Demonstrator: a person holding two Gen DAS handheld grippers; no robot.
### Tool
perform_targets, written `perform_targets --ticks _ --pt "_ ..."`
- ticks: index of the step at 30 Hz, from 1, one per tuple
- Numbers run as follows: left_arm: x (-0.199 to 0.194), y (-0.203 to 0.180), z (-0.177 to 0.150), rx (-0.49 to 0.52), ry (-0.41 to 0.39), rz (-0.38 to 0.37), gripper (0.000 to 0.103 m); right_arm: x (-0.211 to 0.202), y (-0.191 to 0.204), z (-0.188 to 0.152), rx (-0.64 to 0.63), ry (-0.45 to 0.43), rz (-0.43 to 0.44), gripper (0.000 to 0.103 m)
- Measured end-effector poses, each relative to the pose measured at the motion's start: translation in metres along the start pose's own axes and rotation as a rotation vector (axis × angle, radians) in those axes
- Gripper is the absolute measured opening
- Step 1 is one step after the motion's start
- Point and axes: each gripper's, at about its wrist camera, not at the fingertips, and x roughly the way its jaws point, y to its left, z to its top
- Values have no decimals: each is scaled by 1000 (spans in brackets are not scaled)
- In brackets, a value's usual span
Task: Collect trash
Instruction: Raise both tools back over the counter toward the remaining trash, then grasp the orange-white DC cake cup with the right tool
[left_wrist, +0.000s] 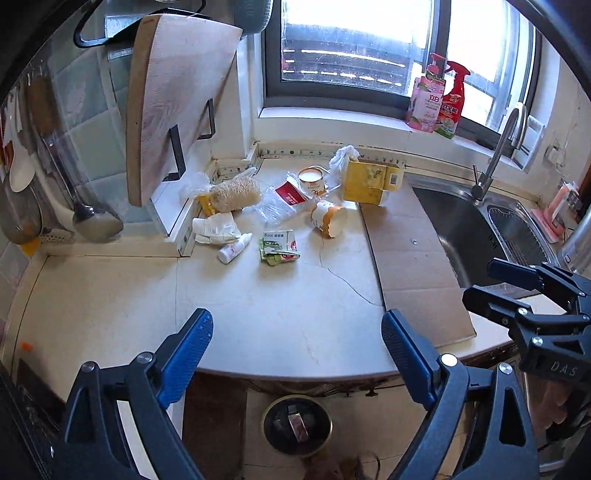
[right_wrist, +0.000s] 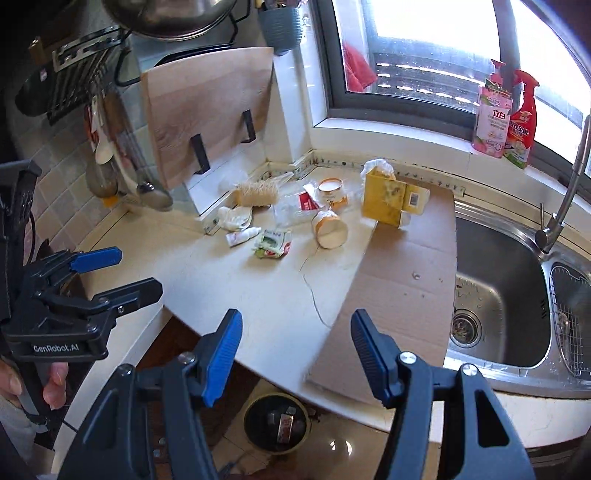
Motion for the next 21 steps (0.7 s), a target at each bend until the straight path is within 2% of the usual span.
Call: perform_targets --ticks 5,12,21 --pt "18 8 18 -13 9 -1 92 18 -9 23 9 17 -2 61" --pt "58 13 39 -11 40 0 92 68 -29 58 44 78 -6 61" --pt "133 28 57 -45 140 -35 92 134 -54 90 123 184 30 61"
